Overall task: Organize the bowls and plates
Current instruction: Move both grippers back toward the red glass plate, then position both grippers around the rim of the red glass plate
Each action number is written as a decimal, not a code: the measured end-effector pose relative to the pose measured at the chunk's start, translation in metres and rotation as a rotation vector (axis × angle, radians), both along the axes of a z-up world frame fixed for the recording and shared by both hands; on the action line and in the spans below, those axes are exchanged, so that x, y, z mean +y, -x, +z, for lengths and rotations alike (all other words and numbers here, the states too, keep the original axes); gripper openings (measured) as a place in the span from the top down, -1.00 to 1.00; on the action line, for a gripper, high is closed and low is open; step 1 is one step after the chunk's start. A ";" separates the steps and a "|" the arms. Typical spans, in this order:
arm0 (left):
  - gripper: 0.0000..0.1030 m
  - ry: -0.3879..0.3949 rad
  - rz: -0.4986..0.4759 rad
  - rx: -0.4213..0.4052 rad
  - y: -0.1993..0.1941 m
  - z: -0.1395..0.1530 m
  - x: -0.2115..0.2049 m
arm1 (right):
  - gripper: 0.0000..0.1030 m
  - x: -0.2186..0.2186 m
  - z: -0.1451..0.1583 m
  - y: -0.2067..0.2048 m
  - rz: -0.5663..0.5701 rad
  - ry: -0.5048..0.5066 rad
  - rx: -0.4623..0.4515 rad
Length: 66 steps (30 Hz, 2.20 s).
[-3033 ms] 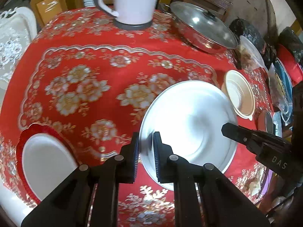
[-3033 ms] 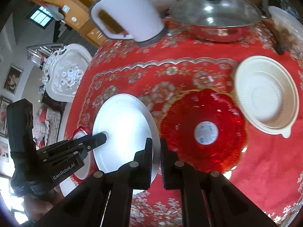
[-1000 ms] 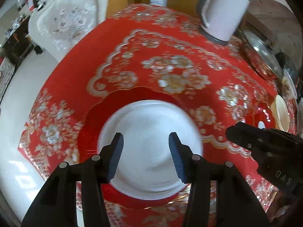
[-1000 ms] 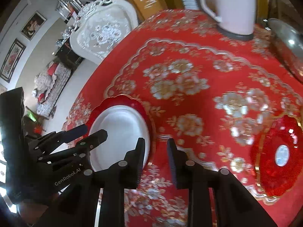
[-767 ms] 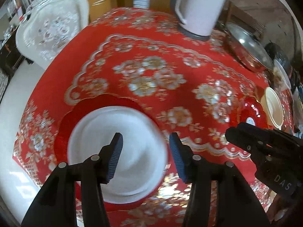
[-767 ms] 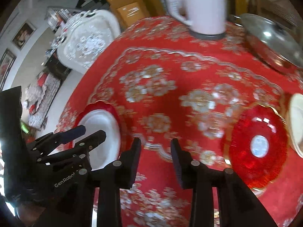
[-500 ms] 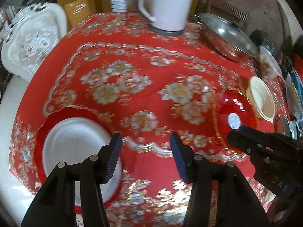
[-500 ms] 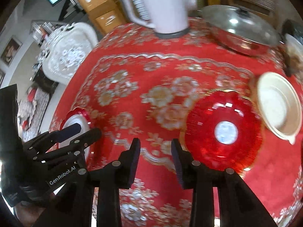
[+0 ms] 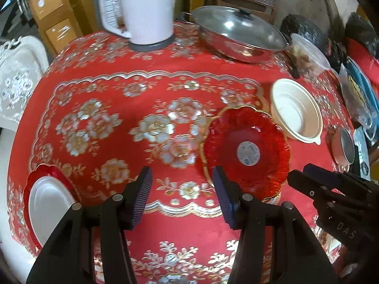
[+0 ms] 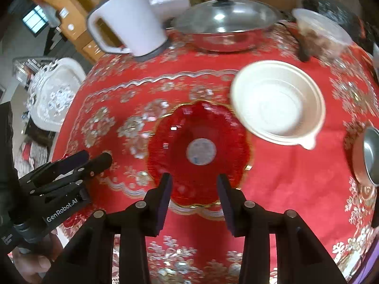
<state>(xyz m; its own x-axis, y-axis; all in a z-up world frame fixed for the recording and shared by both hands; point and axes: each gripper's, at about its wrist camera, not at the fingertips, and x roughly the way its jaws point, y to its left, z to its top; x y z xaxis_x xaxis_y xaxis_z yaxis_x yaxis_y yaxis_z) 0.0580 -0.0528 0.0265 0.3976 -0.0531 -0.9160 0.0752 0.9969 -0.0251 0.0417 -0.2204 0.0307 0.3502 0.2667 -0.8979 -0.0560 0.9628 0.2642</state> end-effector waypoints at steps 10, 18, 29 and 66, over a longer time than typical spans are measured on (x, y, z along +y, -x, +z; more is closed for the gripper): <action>0.01 -0.024 -0.036 0.022 -0.013 -0.013 -0.029 | 0.13 -0.047 -0.020 -0.004 -0.092 -0.018 0.047; 0.01 -0.041 -0.046 0.041 -0.023 -0.027 -0.036 | 0.10 -0.056 -0.032 -0.011 -0.114 -0.022 0.073; 0.01 -0.041 -0.049 0.059 -0.030 -0.039 -0.037 | 0.02 -0.049 -0.039 -0.021 -0.094 -0.004 0.087; 0.01 -0.052 -0.030 0.079 -0.034 -0.052 -0.025 | -0.14 -0.044 -0.049 -0.031 -0.084 0.028 0.124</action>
